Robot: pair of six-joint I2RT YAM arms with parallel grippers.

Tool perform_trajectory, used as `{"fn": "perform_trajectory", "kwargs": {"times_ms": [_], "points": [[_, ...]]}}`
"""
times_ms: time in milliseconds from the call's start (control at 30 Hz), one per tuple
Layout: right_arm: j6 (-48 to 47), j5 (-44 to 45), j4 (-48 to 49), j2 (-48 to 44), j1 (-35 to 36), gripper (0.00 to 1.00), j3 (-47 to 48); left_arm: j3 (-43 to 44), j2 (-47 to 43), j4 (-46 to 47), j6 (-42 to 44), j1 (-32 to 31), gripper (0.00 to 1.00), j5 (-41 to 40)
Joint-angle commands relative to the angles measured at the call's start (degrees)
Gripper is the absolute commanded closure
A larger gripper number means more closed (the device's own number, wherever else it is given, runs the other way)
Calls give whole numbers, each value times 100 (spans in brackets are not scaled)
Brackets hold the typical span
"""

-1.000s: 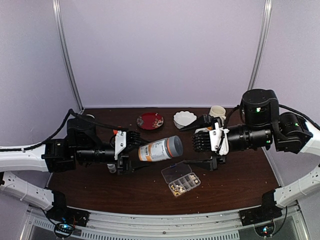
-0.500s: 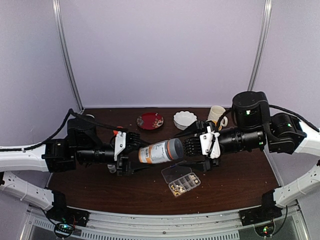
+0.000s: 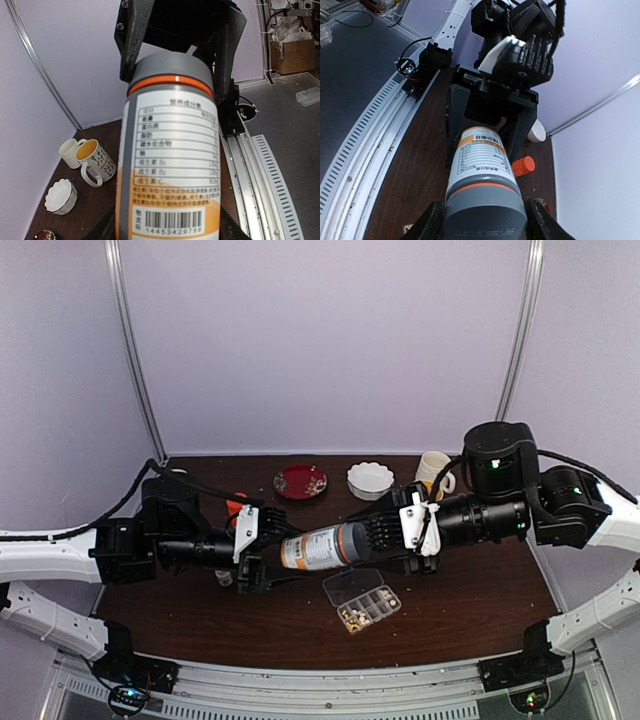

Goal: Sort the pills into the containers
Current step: Screw the lid of the pill bottle onto the pill bottle.

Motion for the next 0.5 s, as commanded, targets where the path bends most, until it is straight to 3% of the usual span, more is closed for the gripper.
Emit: {"fn": "perform_trajectory", "kwargs": {"times_ms": [0,167,300,400,467], "points": [[95,-112,192,26,39,56,64,204,9,256,-79,-17,100,148],[145,-71,255,-12,41,46,-42,189,-40,302,-88,-19,100,159],[184,-20,244,-17,50,26,-48,187,-51,317,-78,-13,100,150],[219,24,235,-21,58,27,-45,199,-38,313,-66,-14,100,154],[249,15,203,-34,57,38,-45,204,-35,315,-69,-18,100,174]]}}
